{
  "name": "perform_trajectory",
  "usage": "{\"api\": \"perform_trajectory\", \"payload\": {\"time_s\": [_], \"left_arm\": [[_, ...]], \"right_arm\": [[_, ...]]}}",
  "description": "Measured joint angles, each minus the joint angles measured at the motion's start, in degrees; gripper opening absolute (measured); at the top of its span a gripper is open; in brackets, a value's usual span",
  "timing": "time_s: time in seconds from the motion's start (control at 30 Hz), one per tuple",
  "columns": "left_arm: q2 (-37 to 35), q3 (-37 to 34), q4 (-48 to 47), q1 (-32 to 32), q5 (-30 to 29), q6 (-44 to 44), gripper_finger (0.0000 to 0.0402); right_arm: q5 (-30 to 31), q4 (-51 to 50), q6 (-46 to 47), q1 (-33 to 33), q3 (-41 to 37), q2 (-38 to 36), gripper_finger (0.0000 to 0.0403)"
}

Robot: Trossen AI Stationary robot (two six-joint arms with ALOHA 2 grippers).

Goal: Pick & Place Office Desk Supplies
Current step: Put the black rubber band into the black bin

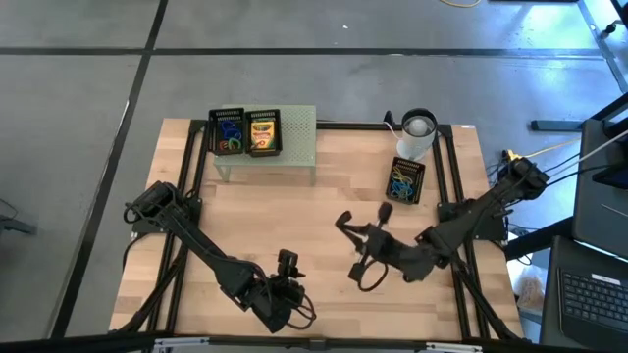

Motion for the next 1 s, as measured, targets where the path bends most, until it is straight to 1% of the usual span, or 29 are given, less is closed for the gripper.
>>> {"api": "perform_trajectory", "payload": {"time_s": [0.13, 0.17, 0.2, 0.23, 0.3, 0.4, 0.47, 0.5, 0.63, 0.77, 0.93, 1.0], "left_arm": [[0.0, 0.0, 0.01, 0.0, 0.01, 1.23, 0.0182], [0.0, 0.0, 0.02, 0.01, -0.03, 2.46, 0.0182], [0.0, 0.0, 0.04, 0.05, -0.08, 3.9, 0.0182], [0.0, 0.0, 0.23, 0.14, -0.27, 5.2, 0.0182], [0.0, 0.0, 1.02, 0.39, -0.62, 6.38, 0.0182], [0.0, 0.0, 1.41, 0.84, -0.81, 5.79, 0.0182], [0.0, 0.0, 1.33, 0.85, -0.81, 5.54, 0.0182], [0.0, 0.0, 1.36, 0.85, -0.81, 5.53, 0.0182], [0.0, 0.0, 1.33, 0.8, -0.81, 5.53, 0.0182], [0.0, 0.0, 1.33, 0.81, -0.79, 5.53, 0.0182], [0.0, 0.0, 1.32, 0.81, -0.79, 5.51, 0.0182], [0.0, 0.0, 1.33, 0.81, -0.79, 5.51, 0.0182]], "right_arm": [[-11.75, 7.08, -8.12, -2.1, 0.0, -0.05, 0.0004], [-13.97, 7.49, -8.59, -2.63, 0.0, -0.05, 0.0004], [-14.95, 7.36, -8.53, -3.11, 0.0, -0.05, 0.0004], [-14.92, 6.82, -8.11, -3.54, 0.0, -0.05, 0.0004], [-12.26, 4.93, -6.69, -4.3, 0.0, -0.05, 0.0004], [-8.8, -1.25, -4.16, -5.78, 0.0, -0.05, 0.0004], [-8.97, -7.38, -0.69, -7.04, 0.0, -0.24, 0.0004], [-10.11, -11.21, 2.37, -7.9, 0.0, -0.5, 0.0004], [-17.79, -29.52, 18.58, -12.16, 0.04, -1.63, 0.0004], [-22.28, -48.81, 32.63, -15.66, 0.04, -2.57, 0.0004], [-25.29, -70.45, 44.54, -19.22, 0.01, -2.87, 0.0004], [-26.46, -76.46, 48.82, -20.68, -0.86, -2.8, 0.0004]]}}
